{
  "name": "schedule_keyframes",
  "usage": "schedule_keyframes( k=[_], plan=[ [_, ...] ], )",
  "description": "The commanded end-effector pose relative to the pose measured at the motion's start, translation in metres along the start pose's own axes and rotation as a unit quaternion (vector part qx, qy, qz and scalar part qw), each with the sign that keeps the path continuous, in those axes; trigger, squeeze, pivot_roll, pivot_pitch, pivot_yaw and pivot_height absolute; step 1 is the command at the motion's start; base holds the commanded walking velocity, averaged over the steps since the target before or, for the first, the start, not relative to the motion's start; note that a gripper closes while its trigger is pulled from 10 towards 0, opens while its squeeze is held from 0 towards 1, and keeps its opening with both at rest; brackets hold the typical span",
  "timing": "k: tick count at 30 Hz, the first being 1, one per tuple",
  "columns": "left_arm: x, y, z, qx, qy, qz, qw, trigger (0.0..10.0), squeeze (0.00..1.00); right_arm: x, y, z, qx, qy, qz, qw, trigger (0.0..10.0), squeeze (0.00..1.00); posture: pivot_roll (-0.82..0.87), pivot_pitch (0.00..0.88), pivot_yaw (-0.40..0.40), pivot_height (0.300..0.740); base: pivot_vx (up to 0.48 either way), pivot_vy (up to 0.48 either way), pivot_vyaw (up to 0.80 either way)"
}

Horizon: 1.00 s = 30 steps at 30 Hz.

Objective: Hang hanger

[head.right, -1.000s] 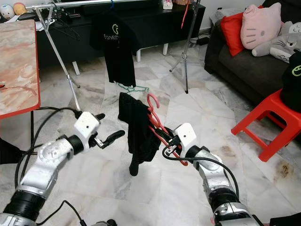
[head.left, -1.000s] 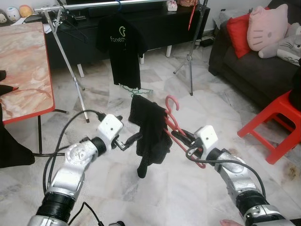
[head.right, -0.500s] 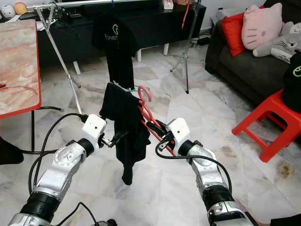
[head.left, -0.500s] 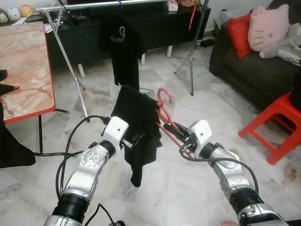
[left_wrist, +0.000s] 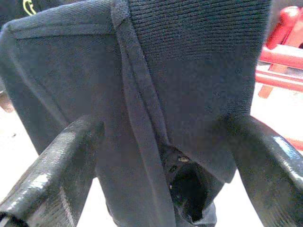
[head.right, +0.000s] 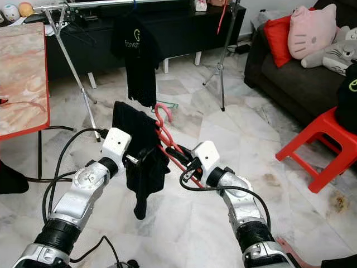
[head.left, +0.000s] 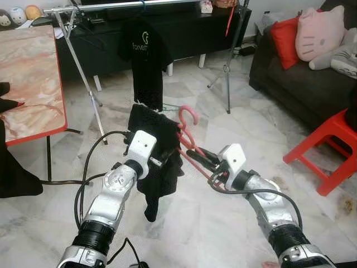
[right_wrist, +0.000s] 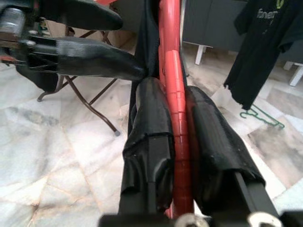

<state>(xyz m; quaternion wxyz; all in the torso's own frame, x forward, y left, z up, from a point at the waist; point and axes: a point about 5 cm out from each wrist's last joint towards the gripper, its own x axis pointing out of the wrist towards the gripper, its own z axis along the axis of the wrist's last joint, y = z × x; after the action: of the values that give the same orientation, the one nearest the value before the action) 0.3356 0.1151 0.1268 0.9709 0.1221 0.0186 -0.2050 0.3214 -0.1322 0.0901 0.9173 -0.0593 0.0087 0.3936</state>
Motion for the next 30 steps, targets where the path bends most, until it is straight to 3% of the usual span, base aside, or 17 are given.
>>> schedule_keyframes(
  k=[1, 13, 22, 26, 30],
  plan=[
    [0.003, -0.002, 0.001, 0.008, 0.008, 0.003, 1.000, 10.0, 0.00, 0.002, -0.001, 0.012, -0.007, -0.031, 0.003, 0.999, 0.0, 0.00, -0.01, 0.073, -0.040, 0.740, 0.000, 0.000, 0.00],
    [0.006, 0.016, -0.009, 0.021, 0.057, 0.092, 0.994, 10.0, 0.00, 0.001, 0.002, 0.012, -0.002, -0.032, 0.013, 0.999, 0.0, 0.00, -0.01, 0.079, -0.035, 0.740, 0.000, 0.000, 0.00],
    [0.006, 0.026, -0.008, 0.014, 0.052, 0.146, 0.988, 10.0, 0.00, 0.002, 0.004, 0.012, 0.000, -0.030, 0.015, 0.999, 0.0, 0.00, -0.01, 0.079, -0.035, 0.740, 0.000, 0.000, 0.00],
    [0.007, 0.025, -0.007, 0.006, 0.049, 0.147, 0.988, 10.0, 0.00, 0.002, 0.005, 0.011, 0.003, -0.029, 0.023, 0.999, 0.0, 0.00, -0.01, 0.076, -0.036, 0.740, 0.000, 0.000, 0.00],
    [0.009, 0.015, -0.007, 0.002, 0.045, 0.111, 0.993, 10.0, 0.00, 0.001, 0.008, 0.010, 0.007, -0.026, 0.037, 0.999, 0.0, 0.00, -0.01, 0.076, -0.036, 0.740, 0.000, 0.000, 0.00]
  ],
)
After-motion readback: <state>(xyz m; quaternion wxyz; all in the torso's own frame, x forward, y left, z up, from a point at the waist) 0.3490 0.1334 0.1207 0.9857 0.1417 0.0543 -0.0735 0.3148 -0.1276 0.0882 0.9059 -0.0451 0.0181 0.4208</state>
